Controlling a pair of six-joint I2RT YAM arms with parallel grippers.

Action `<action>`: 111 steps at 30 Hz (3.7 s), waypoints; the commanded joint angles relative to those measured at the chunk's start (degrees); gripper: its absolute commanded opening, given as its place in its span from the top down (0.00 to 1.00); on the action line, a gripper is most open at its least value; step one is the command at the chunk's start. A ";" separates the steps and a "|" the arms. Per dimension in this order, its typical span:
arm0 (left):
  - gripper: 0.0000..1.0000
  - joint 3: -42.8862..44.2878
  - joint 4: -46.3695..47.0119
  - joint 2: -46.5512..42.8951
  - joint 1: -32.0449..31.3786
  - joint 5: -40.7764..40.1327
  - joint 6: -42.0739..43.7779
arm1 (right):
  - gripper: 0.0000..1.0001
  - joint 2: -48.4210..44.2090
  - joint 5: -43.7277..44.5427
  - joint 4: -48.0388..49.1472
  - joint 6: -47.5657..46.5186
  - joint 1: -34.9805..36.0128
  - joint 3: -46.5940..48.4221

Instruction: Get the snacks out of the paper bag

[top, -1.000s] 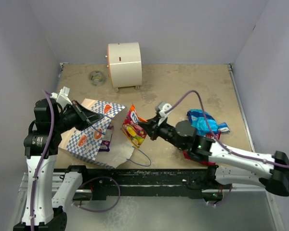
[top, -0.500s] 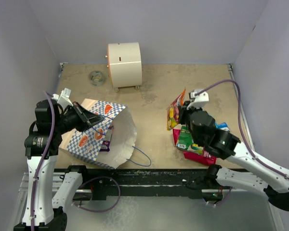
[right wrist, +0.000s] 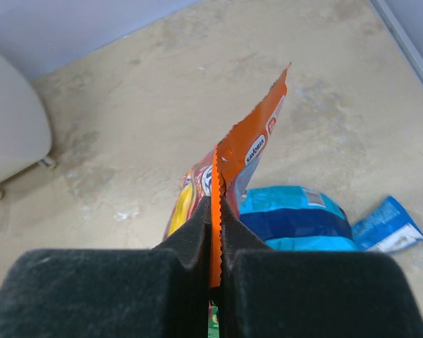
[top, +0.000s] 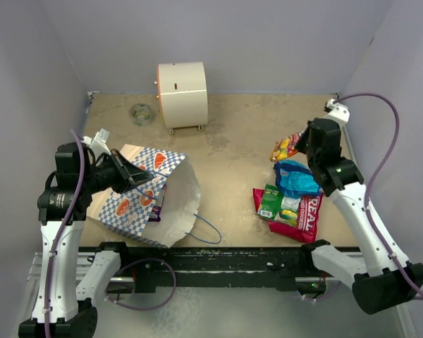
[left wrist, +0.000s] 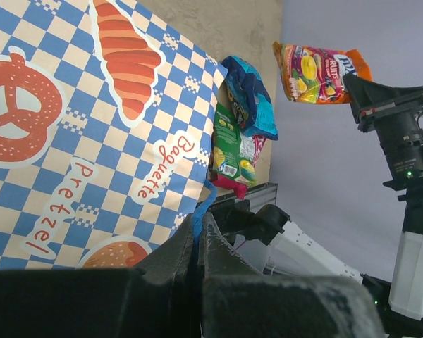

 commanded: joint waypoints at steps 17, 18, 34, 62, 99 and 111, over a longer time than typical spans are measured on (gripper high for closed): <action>1.00 3.99 -1.02 0.25 -0.16 4.91 2.64 | 0.94 -10.40 -1.56 -19.61 25.07 -10.51 -19.49; 1.00 3.76 -0.61 0.09 -0.22 5.23 2.74 | 0.94 -9.97 -1.92 -19.68 26.30 -10.57 -19.99; 1.00 0.13 7.26 3.86 -0.17 8.90 2.67 | 0.86 -5.82 0.44 -29.54 45.49 -10.70 -24.42; 1.00 -2.75 34.68 5.37 -4.92 13.24 -16.19 | 0.46 -16.22 -36.68 12.71 6.53 -7.15 -18.57; 1.00 6.07 -4.05 -3.91 -16.15 -12.57 -4.73 | 0.35 51.22 3.58 62.46 34.94 54.86 -2.50; 1.00 5.63 -3.36 -3.73 -16.16 -7.05 -3.22 | 0.34 60.24 8.47 44.01 47.53 55.66 5.73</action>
